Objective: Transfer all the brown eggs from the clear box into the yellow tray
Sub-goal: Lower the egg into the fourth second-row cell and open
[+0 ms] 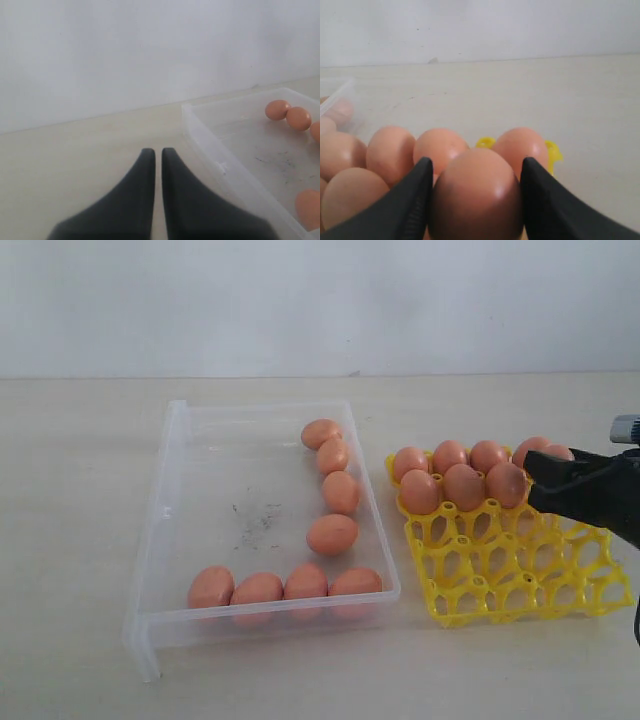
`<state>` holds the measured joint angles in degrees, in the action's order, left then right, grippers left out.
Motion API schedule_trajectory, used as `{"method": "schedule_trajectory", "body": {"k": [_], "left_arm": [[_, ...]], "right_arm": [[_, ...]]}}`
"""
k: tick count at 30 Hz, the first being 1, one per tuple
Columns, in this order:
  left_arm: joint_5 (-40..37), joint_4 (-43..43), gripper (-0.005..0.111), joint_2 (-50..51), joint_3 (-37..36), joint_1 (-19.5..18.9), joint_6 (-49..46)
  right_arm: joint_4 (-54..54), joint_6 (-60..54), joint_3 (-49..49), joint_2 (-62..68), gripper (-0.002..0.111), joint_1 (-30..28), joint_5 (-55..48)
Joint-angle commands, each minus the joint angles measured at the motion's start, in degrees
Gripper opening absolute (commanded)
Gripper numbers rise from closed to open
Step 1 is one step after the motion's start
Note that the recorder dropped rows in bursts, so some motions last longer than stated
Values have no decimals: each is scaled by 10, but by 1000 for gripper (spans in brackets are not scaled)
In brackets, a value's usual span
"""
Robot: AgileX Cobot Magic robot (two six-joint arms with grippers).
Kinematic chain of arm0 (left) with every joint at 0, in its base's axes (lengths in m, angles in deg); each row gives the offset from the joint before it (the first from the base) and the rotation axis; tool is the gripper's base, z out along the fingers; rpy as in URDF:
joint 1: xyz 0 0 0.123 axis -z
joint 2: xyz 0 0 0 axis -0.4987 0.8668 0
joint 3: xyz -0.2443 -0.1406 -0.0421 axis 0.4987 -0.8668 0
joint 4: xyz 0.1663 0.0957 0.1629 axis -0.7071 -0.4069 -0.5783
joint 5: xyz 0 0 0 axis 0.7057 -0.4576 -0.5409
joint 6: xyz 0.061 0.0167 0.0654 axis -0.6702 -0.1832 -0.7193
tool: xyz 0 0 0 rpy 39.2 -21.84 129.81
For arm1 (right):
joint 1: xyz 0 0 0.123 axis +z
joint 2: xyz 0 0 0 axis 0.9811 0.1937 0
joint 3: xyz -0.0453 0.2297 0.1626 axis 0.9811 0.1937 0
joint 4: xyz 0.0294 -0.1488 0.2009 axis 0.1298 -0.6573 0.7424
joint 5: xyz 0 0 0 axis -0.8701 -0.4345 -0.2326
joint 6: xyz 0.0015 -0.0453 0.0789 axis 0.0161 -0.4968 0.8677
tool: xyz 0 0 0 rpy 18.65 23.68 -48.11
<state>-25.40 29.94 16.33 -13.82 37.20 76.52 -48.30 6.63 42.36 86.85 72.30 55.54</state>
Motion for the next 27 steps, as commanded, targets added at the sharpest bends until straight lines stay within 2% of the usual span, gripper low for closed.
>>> {"method": "schedule_trajectory", "body": {"k": [1,14,23,27], "left_arm": [[2,1,4,0,-2,3,3],[2,1,4,0,-2,3,3],[2,1,4,0,-2,3,3],[2,1,4,0,-2,3,3]], "right_arm": [[4,-24,-4,0,0,-3,10],[50,-81,-7,61,0,-3,10],[24,-52,-28,74,0,-3,10],[-10,-45,-29,74,13,-3,10]]}}
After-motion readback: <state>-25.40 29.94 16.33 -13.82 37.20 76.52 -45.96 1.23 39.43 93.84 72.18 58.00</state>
